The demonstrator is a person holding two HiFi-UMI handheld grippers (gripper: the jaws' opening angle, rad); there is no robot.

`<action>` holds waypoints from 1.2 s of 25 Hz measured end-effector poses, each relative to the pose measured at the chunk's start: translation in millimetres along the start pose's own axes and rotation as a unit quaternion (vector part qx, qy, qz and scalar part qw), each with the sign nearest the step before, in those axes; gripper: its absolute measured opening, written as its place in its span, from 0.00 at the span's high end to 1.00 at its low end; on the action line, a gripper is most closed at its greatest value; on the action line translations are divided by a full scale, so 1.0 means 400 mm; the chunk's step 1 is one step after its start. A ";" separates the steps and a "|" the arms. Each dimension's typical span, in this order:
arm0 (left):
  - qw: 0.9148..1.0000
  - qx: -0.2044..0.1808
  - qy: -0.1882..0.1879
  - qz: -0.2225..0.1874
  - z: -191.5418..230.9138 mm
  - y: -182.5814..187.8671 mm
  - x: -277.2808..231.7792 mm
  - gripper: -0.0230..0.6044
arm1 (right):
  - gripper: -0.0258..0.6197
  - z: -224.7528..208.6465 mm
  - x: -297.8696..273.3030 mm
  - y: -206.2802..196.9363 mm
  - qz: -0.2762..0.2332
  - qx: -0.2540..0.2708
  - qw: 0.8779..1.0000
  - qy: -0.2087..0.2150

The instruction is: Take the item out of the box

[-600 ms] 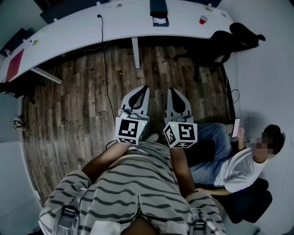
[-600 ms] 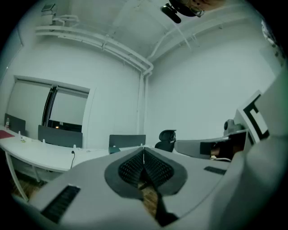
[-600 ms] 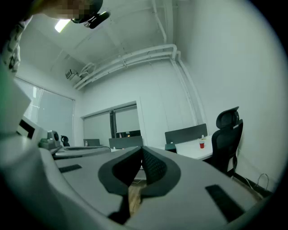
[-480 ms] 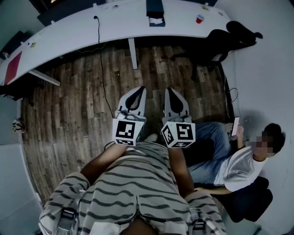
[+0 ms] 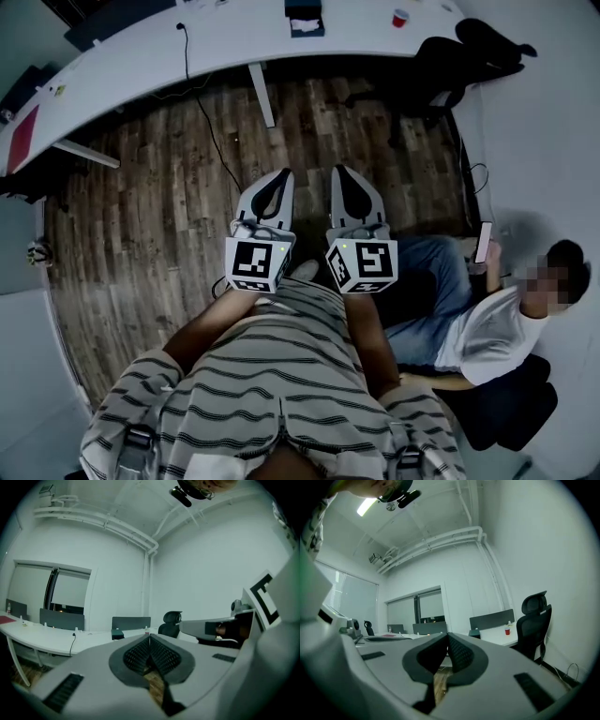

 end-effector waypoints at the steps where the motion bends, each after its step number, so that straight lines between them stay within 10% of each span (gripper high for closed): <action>1: 1.000 0.002 0.000 0.003 -0.006 -0.004 -0.006 0.92 | 0.93 -0.008 0.004 -0.002 0.002 0.000 1.000 0.000; 30: 1.000 0.025 -0.004 0.015 0.123 -0.002 -0.405 0.92 | 0.93 -0.203 -0.327 -0.038 0.024 0.020 0.999 -0.013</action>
Point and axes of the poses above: the fingertips, and each gripper's own axes: x backward along the fingers, z to its left, y out of its top, the point moved 5 cm from there along x, backward along the fingers, and after that the axes turned 9 degrees about x, right-handed, at the moved point
